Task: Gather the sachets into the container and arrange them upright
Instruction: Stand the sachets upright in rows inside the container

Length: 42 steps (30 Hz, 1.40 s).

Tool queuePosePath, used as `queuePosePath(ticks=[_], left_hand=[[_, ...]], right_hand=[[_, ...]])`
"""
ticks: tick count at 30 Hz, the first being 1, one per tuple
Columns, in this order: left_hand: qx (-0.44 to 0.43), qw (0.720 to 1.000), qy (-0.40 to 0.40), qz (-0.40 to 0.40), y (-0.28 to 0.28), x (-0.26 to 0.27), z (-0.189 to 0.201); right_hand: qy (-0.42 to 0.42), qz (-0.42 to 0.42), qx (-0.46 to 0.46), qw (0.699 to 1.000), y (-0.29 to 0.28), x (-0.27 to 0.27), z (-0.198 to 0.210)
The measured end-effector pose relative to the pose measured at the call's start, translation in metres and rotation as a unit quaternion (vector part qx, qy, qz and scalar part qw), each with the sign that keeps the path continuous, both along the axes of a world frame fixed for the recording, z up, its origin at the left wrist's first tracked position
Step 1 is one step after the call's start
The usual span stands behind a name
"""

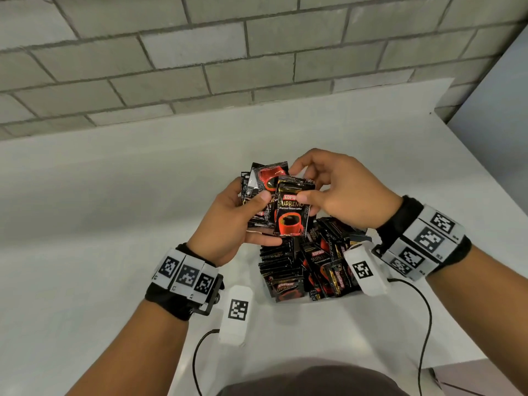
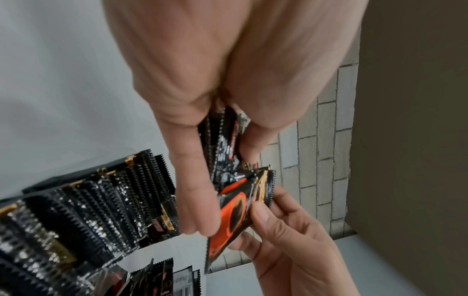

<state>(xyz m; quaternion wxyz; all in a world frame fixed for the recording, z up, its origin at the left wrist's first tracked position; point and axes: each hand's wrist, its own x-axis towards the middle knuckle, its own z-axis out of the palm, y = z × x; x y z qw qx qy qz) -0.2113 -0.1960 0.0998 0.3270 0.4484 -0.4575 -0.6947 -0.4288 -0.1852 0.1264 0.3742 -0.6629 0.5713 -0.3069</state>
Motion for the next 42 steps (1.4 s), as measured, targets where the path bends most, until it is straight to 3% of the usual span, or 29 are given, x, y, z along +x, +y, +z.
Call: queuePosePath(ticks=[4, 10, 17, 24, 32, 35, 38, 42], left_hand=[[-0.016, 1.000, -0.018, -0.008, -0.003, 0.001, -0.002], [-0.027, 0.997, -0.014, 0.070, -0.016, 0.021, -0.004], [-0.026, 0.997, -0.008, 0.073, -0.014, 0.029, -0.009], [-0.020, 0.998, -0.015, 0.065, -0.010, 0.034, -0.014], [-0.014, 0.998, -0.016, 0.063, -0.009, 0.034, -0.011], [-0.029, 0.998, -0.045, 0.037, -0.011, 0.031, -0.011], [-0.122, 0.985, -0.120, -0.018, -0.016, 0.030, -0.007], [-0.229, 0.921, -0.239, -0.203, -0.025, 0.029, 0.010]], right_hand=[[0.023, -0.008, 0.017, 1.000, -0.002, -0.011, 0.005], [0.125, -0.052, -0.023, 0.991, -0.009, -0.037, 0.001], [0.245, 0.040, -0.009, 0.969, -0.012, -0.026, -0.041], [0.247, 0.036, -0.077, 0.965, -0.022, -0.015, -0.045], [0.270, 0.054, -0.020, 0.961, -0.017, -0.005, -0.066], [0.240, 0.022, -0.013, 0.970, -0.021, -0.007, -0.063], [0.267, 0.009, 0.007, 0.964, -0.025, -0.009, -0.060], [0.306, -0.002, 0.005, 0.952, -0.026, -0.011, -0.057]])
